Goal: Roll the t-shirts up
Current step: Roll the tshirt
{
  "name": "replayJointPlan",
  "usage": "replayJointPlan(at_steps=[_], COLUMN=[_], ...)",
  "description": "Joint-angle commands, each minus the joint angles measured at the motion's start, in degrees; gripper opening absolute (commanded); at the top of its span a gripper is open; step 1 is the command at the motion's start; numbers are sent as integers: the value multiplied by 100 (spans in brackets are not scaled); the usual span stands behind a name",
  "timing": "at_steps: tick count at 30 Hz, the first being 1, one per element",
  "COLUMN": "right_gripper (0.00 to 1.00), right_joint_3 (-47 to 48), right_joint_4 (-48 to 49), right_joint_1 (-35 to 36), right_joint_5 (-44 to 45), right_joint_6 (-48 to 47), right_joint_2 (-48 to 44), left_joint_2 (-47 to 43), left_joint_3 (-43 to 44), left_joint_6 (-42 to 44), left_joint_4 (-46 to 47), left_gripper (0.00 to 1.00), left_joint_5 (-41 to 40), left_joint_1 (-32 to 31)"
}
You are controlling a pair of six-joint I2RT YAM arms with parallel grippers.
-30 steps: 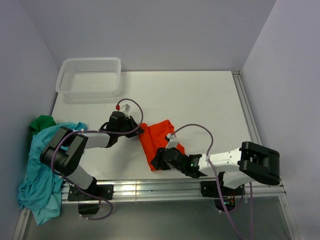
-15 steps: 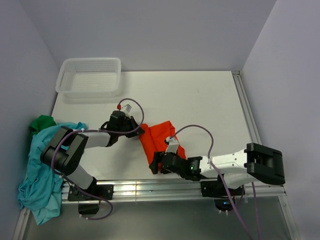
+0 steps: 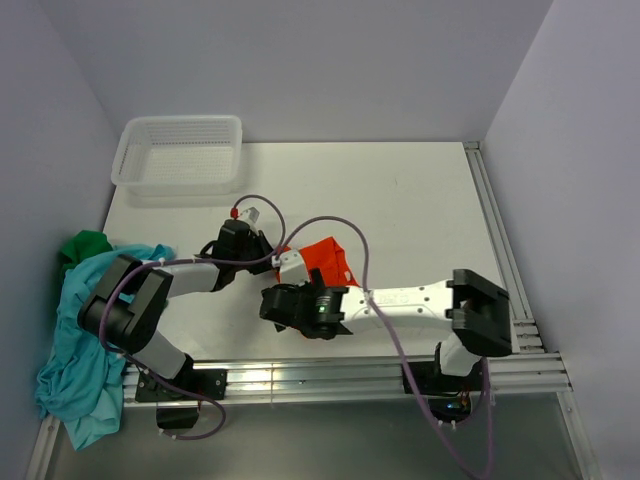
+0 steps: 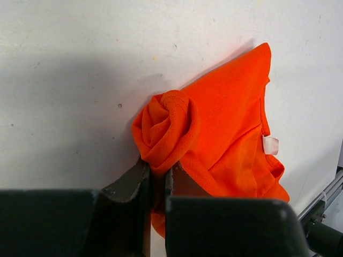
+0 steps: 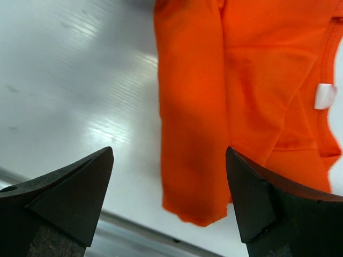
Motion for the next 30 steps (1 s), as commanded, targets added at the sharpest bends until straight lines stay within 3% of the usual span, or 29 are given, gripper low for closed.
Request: replayJointPlan(at_steps=[1, 11, 30], right_gripper=[91, 89, 79], right_joint_3=[503, 1849, 2139], right_joint_4=[-868, -1528, -1237], right_joint_1=[101, 400, 461], right_joint_5=[616, 1934, 2356], right_joint_6=[-578, -1000, -1651], right_joint_2=[547, 1963, 3272], left_joint_2=[-210, -140, 36], left_joint_3=[211, 395, 896], left_joint_6=[-83, -101, -4], left_joint_4=[-282, -678, -1503], left_gripper=[0, 1, 0], left_joint_5=[-56, 15, 173], left_joint_1=[-46, -63, -99])
